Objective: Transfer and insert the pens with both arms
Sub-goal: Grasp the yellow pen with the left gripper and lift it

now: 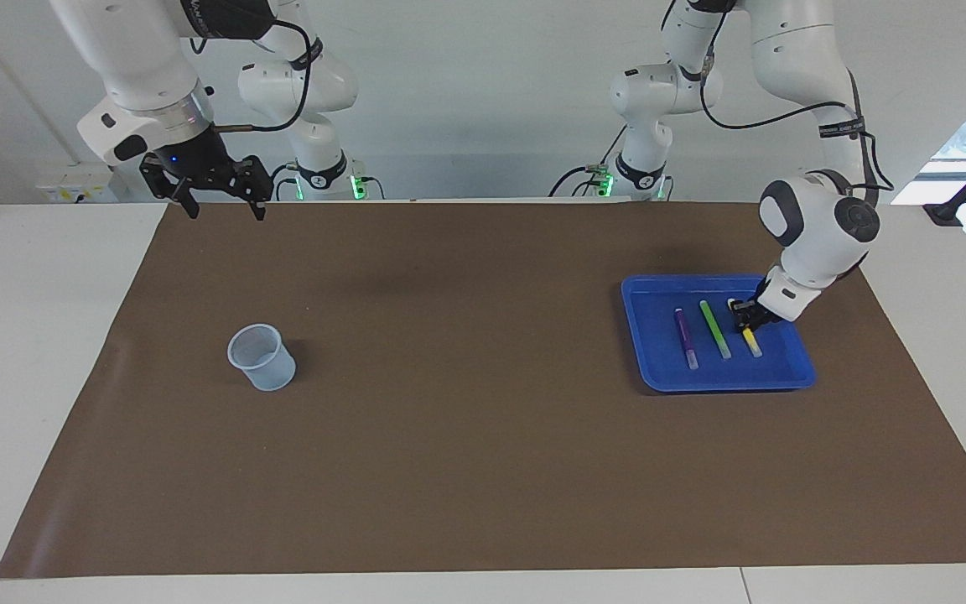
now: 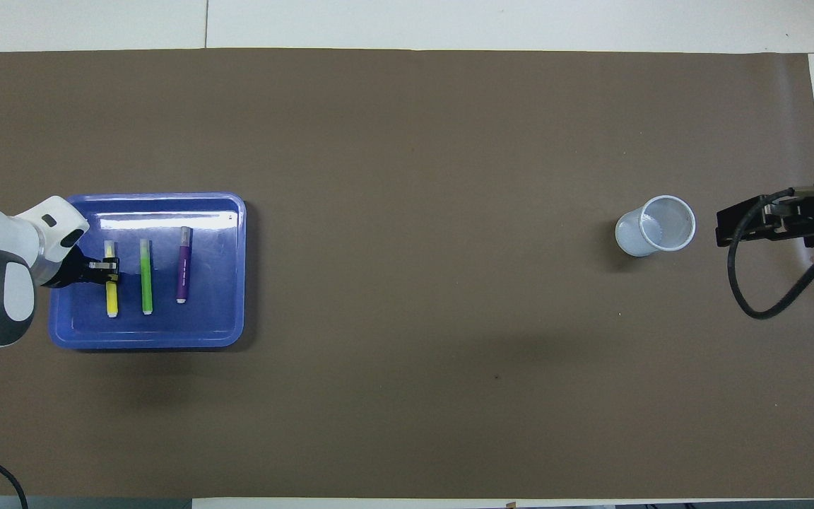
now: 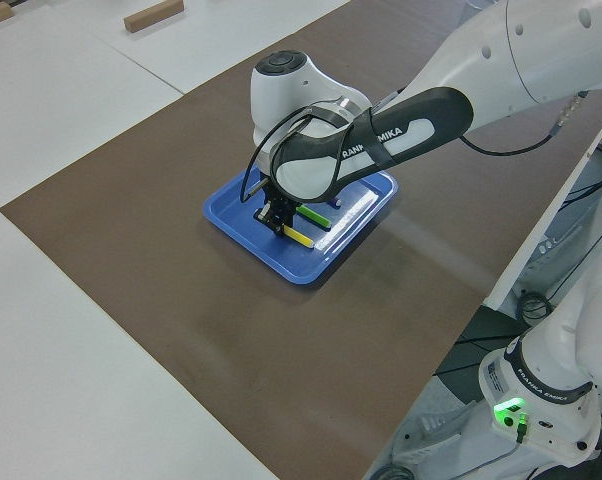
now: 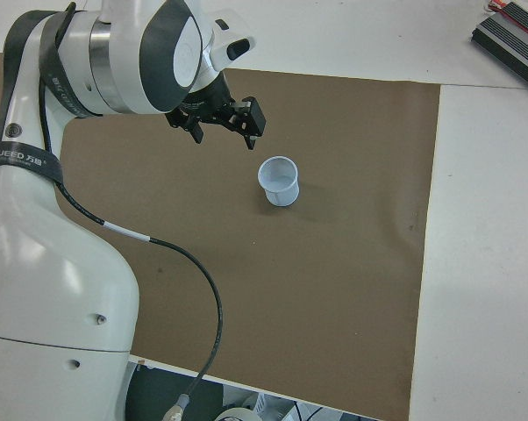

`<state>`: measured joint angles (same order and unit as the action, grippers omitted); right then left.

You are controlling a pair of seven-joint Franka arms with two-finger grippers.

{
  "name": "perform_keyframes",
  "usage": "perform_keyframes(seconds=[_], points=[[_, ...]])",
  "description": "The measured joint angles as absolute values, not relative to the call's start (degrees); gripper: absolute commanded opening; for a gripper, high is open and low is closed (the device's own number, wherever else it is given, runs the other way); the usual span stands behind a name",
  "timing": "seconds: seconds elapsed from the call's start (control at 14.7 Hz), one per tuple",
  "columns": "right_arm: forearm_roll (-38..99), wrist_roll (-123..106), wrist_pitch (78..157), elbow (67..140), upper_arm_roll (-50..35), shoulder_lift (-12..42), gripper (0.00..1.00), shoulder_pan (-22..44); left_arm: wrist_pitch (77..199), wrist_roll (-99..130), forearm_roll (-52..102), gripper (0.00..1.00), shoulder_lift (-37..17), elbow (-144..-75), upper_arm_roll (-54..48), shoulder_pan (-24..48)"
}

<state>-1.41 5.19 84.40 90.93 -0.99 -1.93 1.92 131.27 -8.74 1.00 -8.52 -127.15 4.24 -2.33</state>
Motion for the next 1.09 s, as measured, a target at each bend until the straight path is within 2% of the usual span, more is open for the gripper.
perform_keyframes(seconds=[0.61, 1.09], points=[[-1.41, 5.19, 84.4, 90.95, -0.99, -1.99, 1.0, 1.93, 130.46, -8.24, 1.01, 0.0, -8.5, -126.34, 4.25, -2.34], [-1.41, 5.18, 85.79, 91.1, -0.99, -2.09, 1.0, 1.92, 114.84, -4.74, 1.01, 0.0, -7.98, -115.35, 3.95, -0.64]])
